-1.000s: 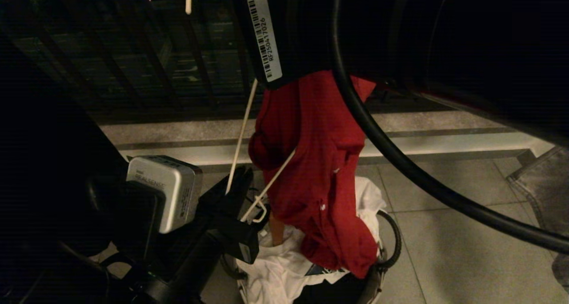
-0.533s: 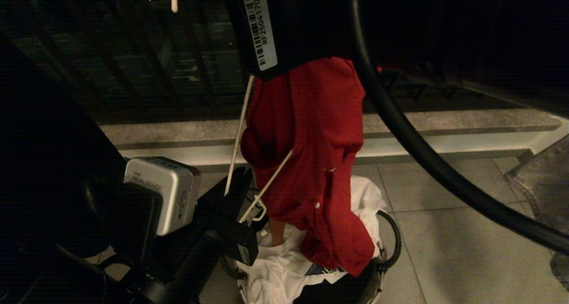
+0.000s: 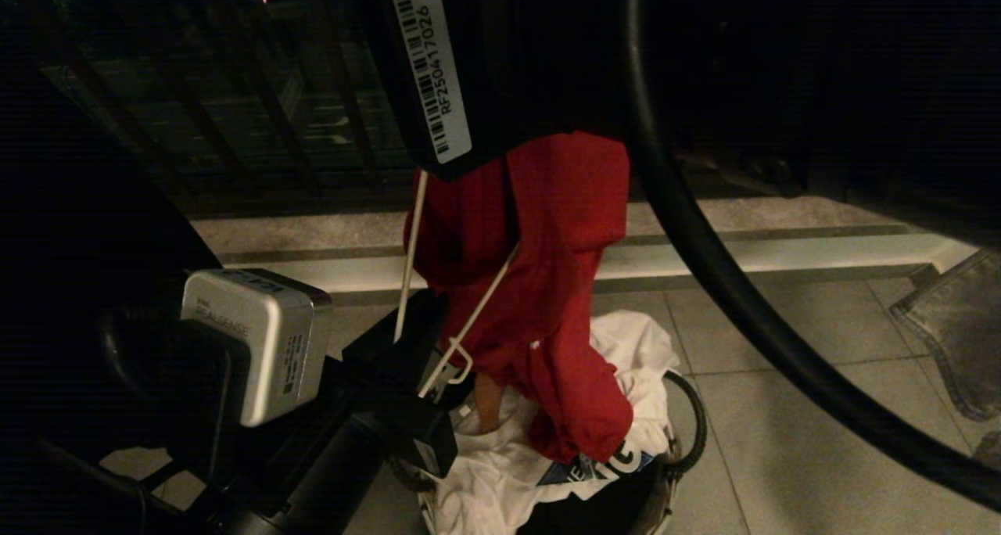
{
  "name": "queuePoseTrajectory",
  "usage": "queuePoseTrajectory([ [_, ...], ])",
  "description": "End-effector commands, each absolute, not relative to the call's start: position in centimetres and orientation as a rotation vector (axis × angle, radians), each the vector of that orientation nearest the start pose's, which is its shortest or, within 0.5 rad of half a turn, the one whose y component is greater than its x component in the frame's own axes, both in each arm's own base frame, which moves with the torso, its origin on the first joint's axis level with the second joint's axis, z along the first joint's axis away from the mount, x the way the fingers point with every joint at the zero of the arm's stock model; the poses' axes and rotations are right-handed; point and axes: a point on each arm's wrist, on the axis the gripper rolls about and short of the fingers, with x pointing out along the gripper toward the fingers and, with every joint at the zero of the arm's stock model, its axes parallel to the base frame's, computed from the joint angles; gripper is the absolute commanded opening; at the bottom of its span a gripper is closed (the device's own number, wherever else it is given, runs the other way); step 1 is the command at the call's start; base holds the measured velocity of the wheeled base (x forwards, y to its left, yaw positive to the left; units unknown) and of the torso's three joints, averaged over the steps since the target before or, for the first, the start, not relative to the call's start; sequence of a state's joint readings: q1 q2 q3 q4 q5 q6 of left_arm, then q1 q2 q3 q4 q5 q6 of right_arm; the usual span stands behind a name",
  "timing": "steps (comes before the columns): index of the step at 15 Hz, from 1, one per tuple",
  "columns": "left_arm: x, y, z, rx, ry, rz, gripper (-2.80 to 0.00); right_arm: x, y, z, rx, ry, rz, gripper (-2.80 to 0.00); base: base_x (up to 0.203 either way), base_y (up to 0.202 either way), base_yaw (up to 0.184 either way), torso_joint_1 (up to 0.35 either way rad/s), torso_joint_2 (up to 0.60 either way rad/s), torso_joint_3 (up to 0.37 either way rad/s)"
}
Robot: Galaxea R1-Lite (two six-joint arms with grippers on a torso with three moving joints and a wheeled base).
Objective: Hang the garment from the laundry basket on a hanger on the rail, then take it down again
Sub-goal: Hang the clothes on the clothes rack
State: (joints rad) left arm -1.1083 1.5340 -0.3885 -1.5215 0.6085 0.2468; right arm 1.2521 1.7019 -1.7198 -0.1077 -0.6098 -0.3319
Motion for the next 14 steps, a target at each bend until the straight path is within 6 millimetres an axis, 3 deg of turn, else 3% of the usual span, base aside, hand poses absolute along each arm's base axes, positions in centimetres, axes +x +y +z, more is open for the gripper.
queuePoseTrajectory([
  [1, 10.87, -19.10, 21.03, -0.058, -0.316, -0.456, -2.80, 10.91, 29.19, 38.67, -0.225, -0.178, 0.621, -2.80, 0.000, 0.000, 0.000, 0.000, 0.00, 0.000],
  [13, 10.88, -19.12, 21.11, -0.061, -0.317, -0.454, -2.80, 10.95, 29.28, 38.39, -0.231, -0.174, 0.615, -2.80, 0.000, 0.000, 0.000, 0.000, 0.00, 0.000],
  [14, 10.87, -19.09, 21.14, -0.062, -0.319, -0.455, -2.80, 10.97, 29.33, 38.35, -0.233, -0.173, 0.615, 0.00, 0.000, 0.000, 0.000, 0.000, 0.00, 0.000],
])
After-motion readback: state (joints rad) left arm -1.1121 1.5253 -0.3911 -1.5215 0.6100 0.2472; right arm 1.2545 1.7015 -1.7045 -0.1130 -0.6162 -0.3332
